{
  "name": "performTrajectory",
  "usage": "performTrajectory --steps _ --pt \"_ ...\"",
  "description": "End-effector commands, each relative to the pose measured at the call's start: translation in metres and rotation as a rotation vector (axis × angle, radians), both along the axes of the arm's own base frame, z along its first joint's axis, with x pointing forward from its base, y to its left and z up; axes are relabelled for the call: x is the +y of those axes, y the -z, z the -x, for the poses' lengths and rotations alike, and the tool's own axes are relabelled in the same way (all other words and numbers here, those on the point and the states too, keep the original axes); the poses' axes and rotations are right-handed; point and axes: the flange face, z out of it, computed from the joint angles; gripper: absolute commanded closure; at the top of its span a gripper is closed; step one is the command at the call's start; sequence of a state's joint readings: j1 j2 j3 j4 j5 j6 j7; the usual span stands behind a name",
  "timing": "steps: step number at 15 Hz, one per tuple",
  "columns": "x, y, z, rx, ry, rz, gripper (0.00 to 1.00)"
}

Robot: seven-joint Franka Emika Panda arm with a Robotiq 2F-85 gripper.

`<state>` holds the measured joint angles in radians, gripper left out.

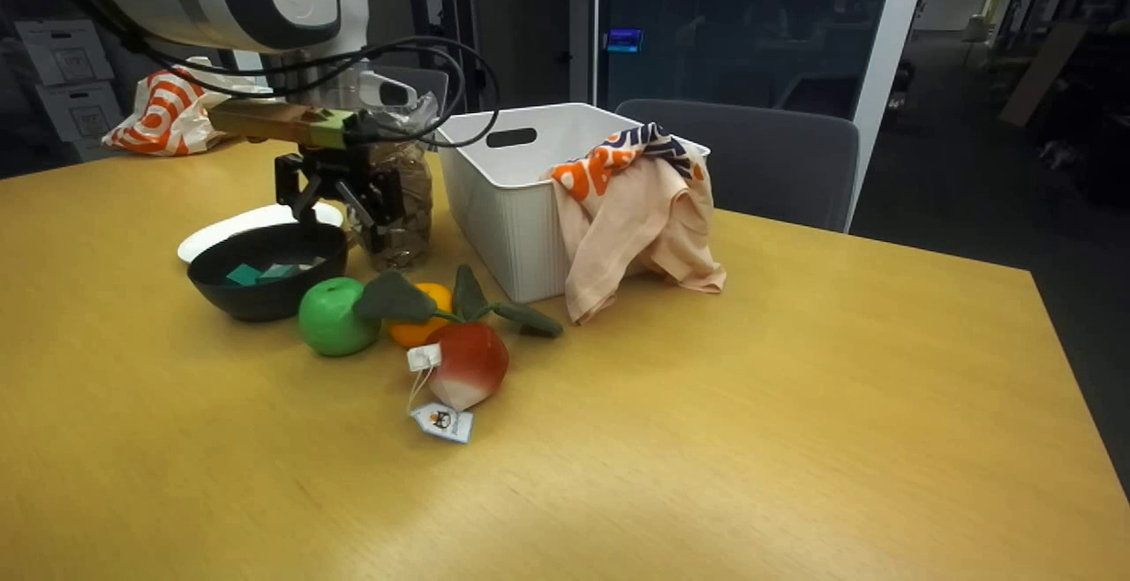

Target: Pour the items in the black bowl onto the white plate then put the fruits and radish in the bowl.

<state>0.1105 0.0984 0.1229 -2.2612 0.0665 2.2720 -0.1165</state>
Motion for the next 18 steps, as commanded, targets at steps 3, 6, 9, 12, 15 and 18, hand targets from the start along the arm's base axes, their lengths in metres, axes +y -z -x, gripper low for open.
performTrajectory --steps 3,6,9,12,15,18 --pt "-0.01 0.023 -0.001 -0.041 0.05 -0.09 0.0" --pt "-0.014 0.028 -0.001 -0.046 0.09 -0.142 0.04" --pt "-0.017 0.029 -0.001 -0.053 0.108 -0.187 0.32" --pt "-0.019 0.028 -0.002 -0.06 0.123 -0.222 0.57" --pt "-0.021 0.029 -0.002 -0.057 0.136 -0.243 0.79" --pt "-0.025 0.029 0.0 -0.046 0.144 -0.24 0.91"
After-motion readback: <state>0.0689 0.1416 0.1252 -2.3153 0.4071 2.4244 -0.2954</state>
